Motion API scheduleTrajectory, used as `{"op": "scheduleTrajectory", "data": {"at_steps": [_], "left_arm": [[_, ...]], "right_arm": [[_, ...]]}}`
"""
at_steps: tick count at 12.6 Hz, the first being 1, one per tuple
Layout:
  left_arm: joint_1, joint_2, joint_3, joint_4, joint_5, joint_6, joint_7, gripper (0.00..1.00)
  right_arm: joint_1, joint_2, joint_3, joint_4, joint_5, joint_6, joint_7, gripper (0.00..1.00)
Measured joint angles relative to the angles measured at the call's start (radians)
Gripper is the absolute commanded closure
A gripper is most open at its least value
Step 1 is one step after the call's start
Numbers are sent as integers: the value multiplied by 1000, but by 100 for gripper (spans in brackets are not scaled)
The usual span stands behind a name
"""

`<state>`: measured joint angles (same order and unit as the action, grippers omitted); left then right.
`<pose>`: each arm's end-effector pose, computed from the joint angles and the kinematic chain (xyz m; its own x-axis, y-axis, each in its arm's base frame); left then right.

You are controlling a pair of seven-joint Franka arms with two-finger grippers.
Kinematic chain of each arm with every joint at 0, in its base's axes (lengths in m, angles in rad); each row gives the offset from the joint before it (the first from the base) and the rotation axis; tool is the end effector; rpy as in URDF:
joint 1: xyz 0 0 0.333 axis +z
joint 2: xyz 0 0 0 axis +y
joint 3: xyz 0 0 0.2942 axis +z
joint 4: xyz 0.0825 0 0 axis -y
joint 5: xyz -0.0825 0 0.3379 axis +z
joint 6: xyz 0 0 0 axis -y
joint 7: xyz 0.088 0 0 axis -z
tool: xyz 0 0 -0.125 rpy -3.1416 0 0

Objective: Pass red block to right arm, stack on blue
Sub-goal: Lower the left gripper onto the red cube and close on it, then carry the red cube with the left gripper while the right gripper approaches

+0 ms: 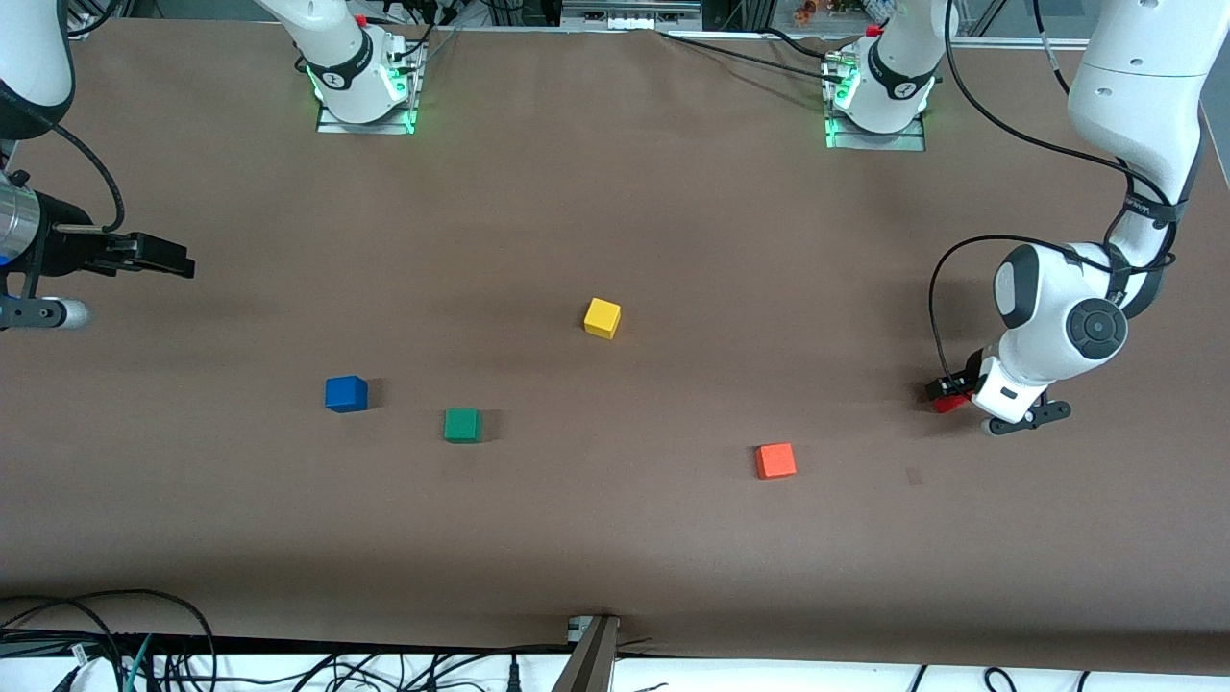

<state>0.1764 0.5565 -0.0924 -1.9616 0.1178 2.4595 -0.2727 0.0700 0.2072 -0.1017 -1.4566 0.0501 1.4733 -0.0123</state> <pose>0.5685 0.0498 0.1844 0.9609 0.2727 -0.0478 0.2713 -0.9619 -0.0345 0.5480 -0.0057 0.5159 0.9821 -0.0158 -0.1879 -0.0220 -0.9993 -0.0313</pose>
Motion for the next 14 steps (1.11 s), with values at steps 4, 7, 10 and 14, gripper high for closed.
{"op": "scheduleTrajectory", "data": {"at_steps": [4, 7, 10, 14], "left_arm": [[0, 1, -2, 8, 3, 0, 34, 100], [1, -9, -10, 39, 3, -10, 176, 100], [6, -63, -55, 53, -29, -90, 313, 100], [22, -153, -140, 58, -207, -251, 577, 100]], "right_arm": [[2, 7, 2, 0, 79, -1, 0, 0], [5, 15, 7, 0, 139, -3, 0, 0], [14, 45, 10, -2, 278, -7, 0, 0], [27, 121, 11, -3, 561, -40, 0, 0]]}}
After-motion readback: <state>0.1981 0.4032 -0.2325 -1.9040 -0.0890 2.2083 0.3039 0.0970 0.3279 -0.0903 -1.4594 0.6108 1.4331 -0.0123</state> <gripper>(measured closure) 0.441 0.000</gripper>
